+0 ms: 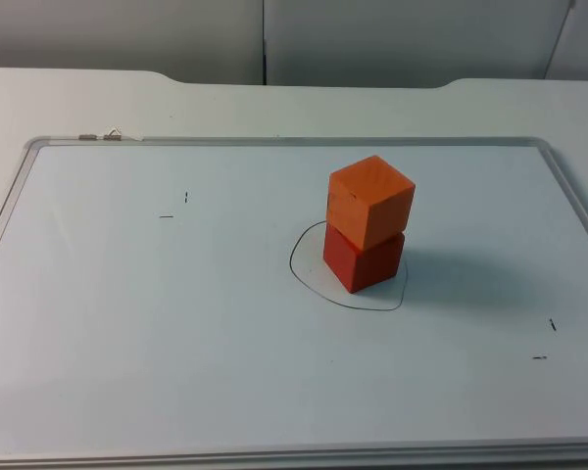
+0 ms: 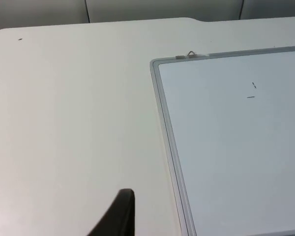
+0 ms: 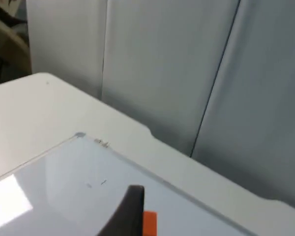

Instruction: Pick up one cube with the left hand and another cube with the right hand. First place the cube in the right hand at the target position, then stack the cube in the left hand on top.

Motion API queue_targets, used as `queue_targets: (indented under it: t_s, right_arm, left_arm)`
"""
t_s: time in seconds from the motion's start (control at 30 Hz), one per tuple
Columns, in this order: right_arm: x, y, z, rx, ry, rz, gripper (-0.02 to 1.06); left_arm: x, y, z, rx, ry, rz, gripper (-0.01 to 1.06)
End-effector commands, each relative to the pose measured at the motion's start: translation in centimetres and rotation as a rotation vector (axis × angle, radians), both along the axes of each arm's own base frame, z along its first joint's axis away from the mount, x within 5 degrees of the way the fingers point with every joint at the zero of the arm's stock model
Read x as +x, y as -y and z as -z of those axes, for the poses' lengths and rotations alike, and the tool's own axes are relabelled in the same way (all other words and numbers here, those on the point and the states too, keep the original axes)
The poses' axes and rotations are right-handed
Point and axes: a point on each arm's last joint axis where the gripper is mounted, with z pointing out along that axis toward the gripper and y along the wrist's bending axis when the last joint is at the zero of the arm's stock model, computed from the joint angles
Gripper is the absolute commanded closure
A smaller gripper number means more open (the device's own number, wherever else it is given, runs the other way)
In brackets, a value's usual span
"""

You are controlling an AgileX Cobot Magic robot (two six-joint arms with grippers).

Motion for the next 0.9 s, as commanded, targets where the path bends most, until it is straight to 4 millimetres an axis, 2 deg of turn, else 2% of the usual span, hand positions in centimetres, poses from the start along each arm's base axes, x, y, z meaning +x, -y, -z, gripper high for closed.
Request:
queue_targets:
  t_s: [0.0, 0.1, 0.13, 0.27, 0.3, 0.47, 0.57, 0.73, 0.87]
  right_arm:
    - [-0.7, 0.1, 1.8, -0.021, -0.051, -0.034, 0.13]
    - [-1.8, 0.5, 5.6, -0.037, -0.115, -0.058, 0.13]
    - [-1.8, 0.5, 5.6, -0.037, -0.115, -0.058, 0.13]
    - [-4.1, 1.7, 9.5, -0.021, -0.191, -0.061, 0.13]
    - [-4.1, 1.7, 9.5, -0.021, -0.191, -0.061, 0.13]
    - [-7.6, 4.0, 11.0, 0.07, -0.177, -0.044, 0.13]
    - [-8.3, 4.8, 11.8, 0.07, -0.179, -0.019, 0.13]
    - [-8.2, 4.6, 13.7, 0.063, -0.283, 0.004, 0.13]
    - [-8.2, 4.6, 13.7, 0.062, -0.289, -0.003, 0.13]
  left_arm:
    - [0.0, 0.0, 0.2, -0.002, -0.003, -0.007, 0.0]
    - [0.0, 0.0, 0.2, -0.002, -0.003, -0.007, 0.0]
    - [0.0, 0.0, 0.2, -0.002, -0.003, -0.007, 0.0]
    - [0.0, 0.0, 0.2, -0.002, -0.003, -0.007, 0.0]
    - [0.0, 0.0, 0.2, -0.002, -0.003, -0.007, 0.0]
    - [0.0, 0.0, 0.2, -0.002, -0.003, -0.007, 0.0]
    - [0.0, 0.0, 0.2, -0.002, -0.003, -0.007, 0.0]
    - [0.0, 0.0, 0.2, -0.002, -0.003, -0.007, 0.0]
    - [0.0, 0.0, 0.2, -0.002, -0.003, -0.007, 0.0]
